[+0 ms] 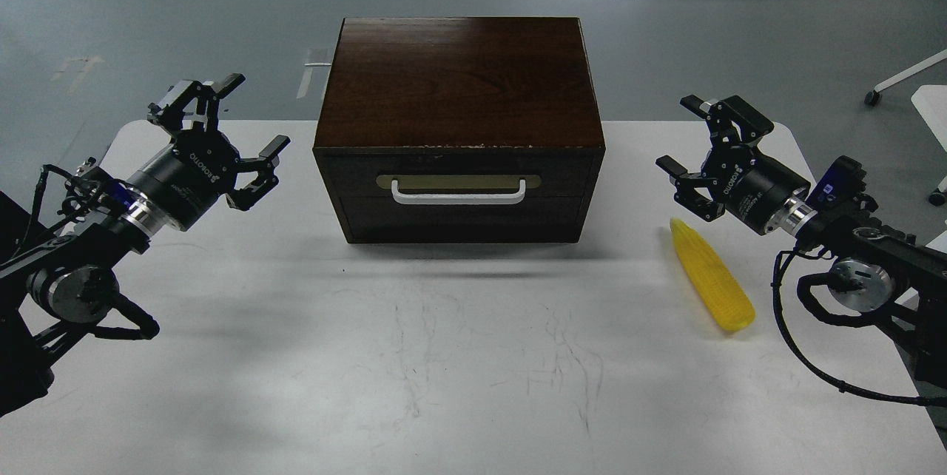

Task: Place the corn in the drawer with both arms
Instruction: 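Raise the left gripper and move it over the wooden drawer front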

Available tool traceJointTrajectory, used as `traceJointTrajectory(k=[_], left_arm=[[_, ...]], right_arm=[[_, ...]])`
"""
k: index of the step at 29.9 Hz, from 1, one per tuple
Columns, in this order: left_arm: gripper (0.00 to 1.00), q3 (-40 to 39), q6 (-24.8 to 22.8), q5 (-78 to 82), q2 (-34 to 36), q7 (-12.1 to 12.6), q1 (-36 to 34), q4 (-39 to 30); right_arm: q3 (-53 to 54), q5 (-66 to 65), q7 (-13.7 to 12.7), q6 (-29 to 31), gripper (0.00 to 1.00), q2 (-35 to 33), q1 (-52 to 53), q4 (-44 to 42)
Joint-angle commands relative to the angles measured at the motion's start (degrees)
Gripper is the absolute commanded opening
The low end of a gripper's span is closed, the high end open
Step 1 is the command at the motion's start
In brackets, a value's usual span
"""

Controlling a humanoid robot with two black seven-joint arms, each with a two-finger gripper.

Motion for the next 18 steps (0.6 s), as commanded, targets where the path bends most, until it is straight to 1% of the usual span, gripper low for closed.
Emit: traceJointTrajectory(k=[1, 9, 14, 17, 18], left_arm=[[0.98, -1.2, 0.0, 0.0, 0.0, 0.0, 0.9, 0.0], [0.98, -3.0, 0.0, -0.7, 0.9, 0.0, 1.2, 0.4], [0.98, -8.5, 0.0, -0.1, 1.9, 0.0, 0.9, 4.7], [0.98, -9.1, 0.0, 0.3, 4.7, 0.0, -1.3, 4.7], [0.98, -8.9, 0.0, 1.7, 5.8, 0.0, -3.7, 4.4]], right_arm=[[0.5, 0.1, 0.0, 0.1, 1.0, -0.1, -0.7, 0.1], [0.5, 0.2, 0.0, 0.2, 1.0, -0.4, -1.0, 0.1], [0.6, 0.2, 0.0, 0.2, 1.0, -0.8, -0.9, 0.3], [0.9, 0.2, 0.0, 0.3, 1.0, -0.8, -1.0, 0.2], [1.2, 0.2, 0.0, 0.3, 1.0, -1.2, -1.0, 0.2]])
